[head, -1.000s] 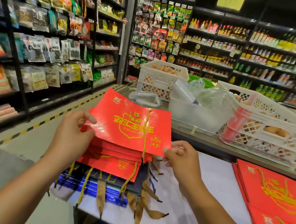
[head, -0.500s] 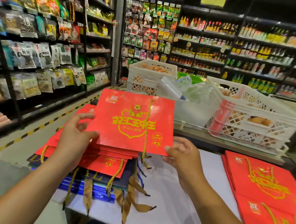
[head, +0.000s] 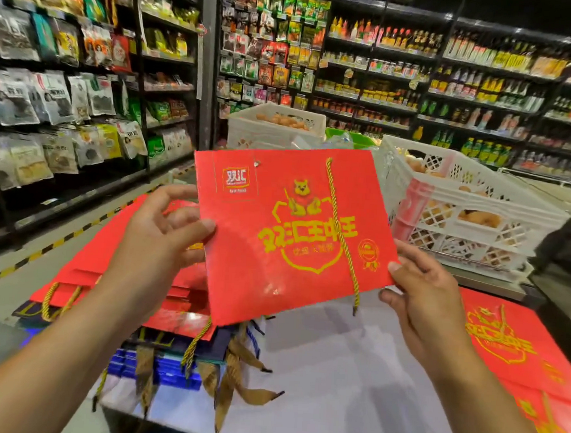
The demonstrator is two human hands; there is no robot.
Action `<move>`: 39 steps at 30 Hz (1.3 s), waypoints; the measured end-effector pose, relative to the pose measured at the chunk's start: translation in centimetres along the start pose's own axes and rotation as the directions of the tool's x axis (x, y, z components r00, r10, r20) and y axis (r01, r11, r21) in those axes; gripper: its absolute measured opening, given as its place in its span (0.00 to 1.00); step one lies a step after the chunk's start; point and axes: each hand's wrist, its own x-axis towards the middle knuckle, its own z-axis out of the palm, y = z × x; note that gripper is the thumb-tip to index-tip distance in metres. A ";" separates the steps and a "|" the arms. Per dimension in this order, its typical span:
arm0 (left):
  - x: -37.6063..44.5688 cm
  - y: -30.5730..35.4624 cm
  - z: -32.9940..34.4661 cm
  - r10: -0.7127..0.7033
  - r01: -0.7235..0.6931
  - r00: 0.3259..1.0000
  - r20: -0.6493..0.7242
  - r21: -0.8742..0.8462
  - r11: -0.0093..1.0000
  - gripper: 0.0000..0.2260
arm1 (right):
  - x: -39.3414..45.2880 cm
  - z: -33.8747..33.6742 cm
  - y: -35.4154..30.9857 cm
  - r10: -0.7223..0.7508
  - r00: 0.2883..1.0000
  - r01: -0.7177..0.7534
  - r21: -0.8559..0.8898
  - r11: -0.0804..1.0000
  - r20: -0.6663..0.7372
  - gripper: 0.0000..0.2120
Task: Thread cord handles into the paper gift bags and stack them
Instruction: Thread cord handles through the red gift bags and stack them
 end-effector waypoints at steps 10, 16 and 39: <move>-7.7 -7.3 5.5 -0.438 0.350 0.846 0.305 0.301 0.887 0.16 | -1.6 -10.9 0.4 0.032 0.981 -0.100 -0.360 0.927 -0.190 0.16; -11.5 -11.0 9.3 -0.525 0.493 0.835 0.164 0.202 0.846 0.08 | -1.6 -12.8 1.7 0.021 0.983 -0.112 -0.500 0.859 -0.185 0.07; -10.7 -12.7 10.2 -0.489 0.463 0.872 -0.026 0.372 0.804 0.08 | -5.1 -11.4 7.6 0.206 0.964 0.176 -0.984 -0.028 0.167 0.11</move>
